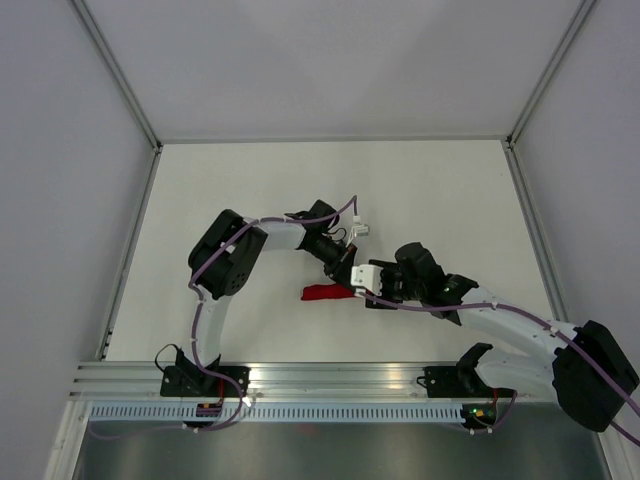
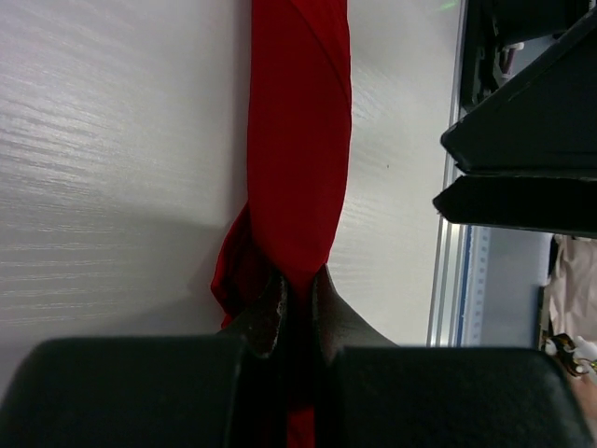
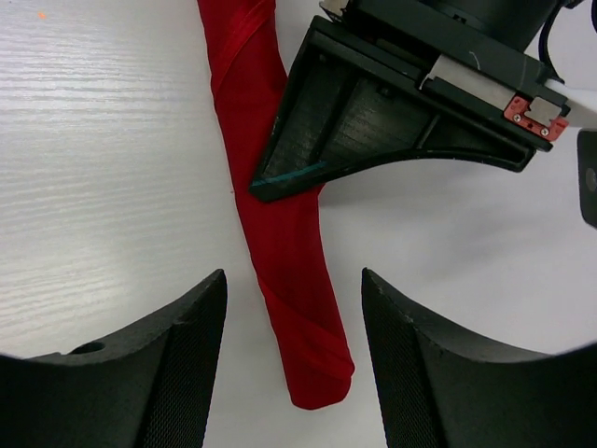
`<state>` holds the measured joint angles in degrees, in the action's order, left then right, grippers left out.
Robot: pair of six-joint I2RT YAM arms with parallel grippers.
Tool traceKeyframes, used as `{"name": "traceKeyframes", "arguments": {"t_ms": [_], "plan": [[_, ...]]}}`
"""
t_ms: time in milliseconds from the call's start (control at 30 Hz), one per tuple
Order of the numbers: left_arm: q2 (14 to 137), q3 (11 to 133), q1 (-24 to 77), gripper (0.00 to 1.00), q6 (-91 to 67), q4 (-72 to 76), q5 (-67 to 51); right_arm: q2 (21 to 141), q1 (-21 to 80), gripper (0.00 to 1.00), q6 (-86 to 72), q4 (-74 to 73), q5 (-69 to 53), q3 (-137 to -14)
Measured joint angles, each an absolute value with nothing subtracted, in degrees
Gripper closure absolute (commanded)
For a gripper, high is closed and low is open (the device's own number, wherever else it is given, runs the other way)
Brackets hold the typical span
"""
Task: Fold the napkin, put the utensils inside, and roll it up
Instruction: Roll the napkin with the utensil
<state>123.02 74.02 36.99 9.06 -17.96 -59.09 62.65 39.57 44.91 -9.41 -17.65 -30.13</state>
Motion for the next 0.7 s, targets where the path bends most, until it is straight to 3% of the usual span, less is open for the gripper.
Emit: {"name": "traceKeyframes", "arguments": {"t_ms": [400,700], "plan": [[126.93,78.72,36.05,0.96,9.52,-28.14,-62.76,71.94,48.56,0.35,46.0,-3.01,-9.58,-28.58],[127.87,79.77,35.75,0.96,10.68,-32.18,-63.48,76.99,49.76,0.39,46.87,2.39,-6.15,-28.51]]}}
